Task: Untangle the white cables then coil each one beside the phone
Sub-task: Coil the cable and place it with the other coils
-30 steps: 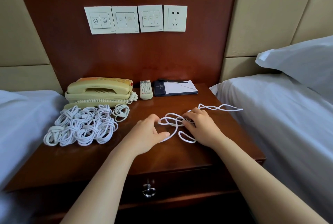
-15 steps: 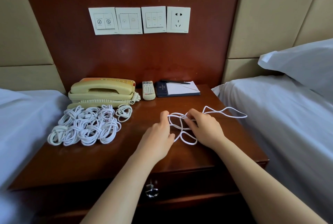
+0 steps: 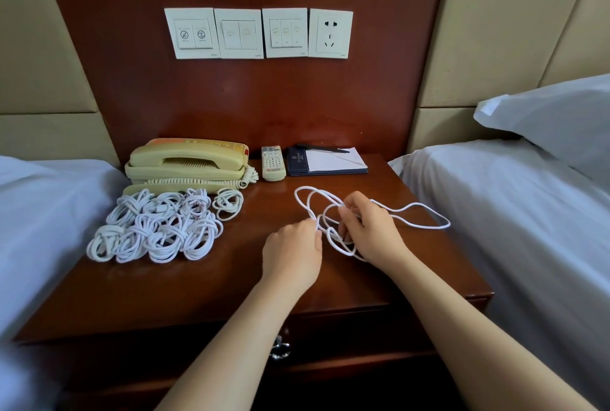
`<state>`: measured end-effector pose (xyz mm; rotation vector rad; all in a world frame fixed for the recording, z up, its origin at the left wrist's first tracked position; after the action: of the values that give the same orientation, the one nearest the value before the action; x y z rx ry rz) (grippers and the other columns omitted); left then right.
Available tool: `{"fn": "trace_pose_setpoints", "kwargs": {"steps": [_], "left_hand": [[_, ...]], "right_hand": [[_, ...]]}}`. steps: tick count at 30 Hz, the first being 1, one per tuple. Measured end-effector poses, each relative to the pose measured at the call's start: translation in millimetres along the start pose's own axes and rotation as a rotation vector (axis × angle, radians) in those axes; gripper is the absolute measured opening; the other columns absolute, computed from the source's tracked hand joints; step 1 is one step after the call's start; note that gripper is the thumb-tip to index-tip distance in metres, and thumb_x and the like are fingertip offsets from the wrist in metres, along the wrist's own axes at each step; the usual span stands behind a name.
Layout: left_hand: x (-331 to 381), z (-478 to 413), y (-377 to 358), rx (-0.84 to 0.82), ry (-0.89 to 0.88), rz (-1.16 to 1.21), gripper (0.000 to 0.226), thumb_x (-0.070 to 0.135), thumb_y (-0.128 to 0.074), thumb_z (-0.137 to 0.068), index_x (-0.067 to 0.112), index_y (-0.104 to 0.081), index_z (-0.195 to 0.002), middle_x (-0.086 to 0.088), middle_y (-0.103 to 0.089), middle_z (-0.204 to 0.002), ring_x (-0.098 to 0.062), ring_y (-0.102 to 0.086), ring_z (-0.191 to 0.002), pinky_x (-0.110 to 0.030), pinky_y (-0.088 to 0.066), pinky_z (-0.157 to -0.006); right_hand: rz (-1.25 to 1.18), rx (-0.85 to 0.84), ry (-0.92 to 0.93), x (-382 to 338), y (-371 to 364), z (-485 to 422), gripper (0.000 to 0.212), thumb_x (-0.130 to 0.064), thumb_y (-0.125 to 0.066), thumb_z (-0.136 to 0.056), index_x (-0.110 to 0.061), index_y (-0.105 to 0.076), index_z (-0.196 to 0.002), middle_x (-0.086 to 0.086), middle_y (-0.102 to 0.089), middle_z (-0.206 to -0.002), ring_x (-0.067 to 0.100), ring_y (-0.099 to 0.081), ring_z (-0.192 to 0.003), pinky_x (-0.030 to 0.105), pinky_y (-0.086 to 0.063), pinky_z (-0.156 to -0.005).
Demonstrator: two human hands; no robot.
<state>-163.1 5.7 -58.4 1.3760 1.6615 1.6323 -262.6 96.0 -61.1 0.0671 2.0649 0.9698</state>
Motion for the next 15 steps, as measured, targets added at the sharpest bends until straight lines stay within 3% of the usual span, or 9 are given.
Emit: {"fn": "trace_pose_setpoints", "kwargs": {"steps": [3,5,9,12,15], "left_hand": [[-8.8,-8.7,3.2,-0.058,0.097,0.383,0.034,0.018,-0.033,-0.098,0.021,-0.057,-0.074,0.001,-0.058,-0.077,-0.02,-0.053,-0.074,-0.031,-0.04,-0.065],[-14.6,-13.0,12.0,0.002,0.13,0.573,0.036,0.013,-0.035,-0.096,0.021,-0.055,-0.066,0.005,-0.047,-0.064,-0.018,-0.045,-0.067,-0.029,-0.034,-0.062],[-37.0,-12.0,31.5,0.19,0.315,1.043,0.034,0.016,-0.035,-0.099,0.014,-0.053,-0.07,0.005,-0.033,-0.052,-0.011,-0.032,-0.047,-0.026,-0.027,-0.05],[-60.9,-7.2,47.2,0.343,0.439,1.381,0.034,0.02,-0.035,-0.103,0.013,-0.05,-0.073,0.007,-0.028,-0.049,-0.005,-0.024,-0.039,-0.018,-0.022,-0.039],[-80.0,-4.1,60.1,0.469,0.472,1.562,0.036,0.02,-0.032,-0.104,0.013,-0.047,-0.072,0.008,-0.025,-0.048,-0.004,-0.021,-0.037,-0.017,-0.017,-0.036]], "right_hand": [[-0.075,0.065,-0.024,5.4,4.6,-0.3,0.012,-0.021,-0.042,-0.1,-0.015,-0.048,-0.091,-0.005,-0.063,-0.067,0.007,-0.06,-0.059,0.025,-0.05,-0.062],[-0.162,0.121,-0.075,11.3,8.0,-2.1,0.016,-0.02,-0.041,-0.1,-0.014,-0.046,-0.087,-0.005,-0.063,-0.067,0.004,-0.06,-0.056,0.025,-0.052,-0.063],[-0.312,0.253,-0.212,24.7,17.1,-8.1,0.02,-0.016,-0.034,-0.102,-0.007,-0.046,-0.088,0.0,-0.062,-0.07,0.005,-0.061,-0.059,0.012,-0.048,-0.056],[-0.397,0.297,-0.303,35.3,21.8,-10.8,0.021,-0.017,-0.033,-0.102,-0.004,-0.047,-0.094,0.001,-0.063,-0.075,0.007,-0.063,-0.063,0.02,-0.051,-0.061],[-0.402,0.309,-0.348,39.3,24.5,-13.8,0.02,-0.018,-0.033,-0.103,-0.006,-0.047,-0.096,0.003,-0.063,-0.081,0.009,-0.063,-0.067,0.015,-0.045,-0.056]]}}
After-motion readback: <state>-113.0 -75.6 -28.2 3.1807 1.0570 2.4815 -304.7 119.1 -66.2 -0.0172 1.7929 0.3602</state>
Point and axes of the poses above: each hand's wrist, its own z-axis away from the middle knuckle, its own y-axis out of the back of the hand, x = y × z, the point moved 4 cm from there along -z, towards the middle knuckle
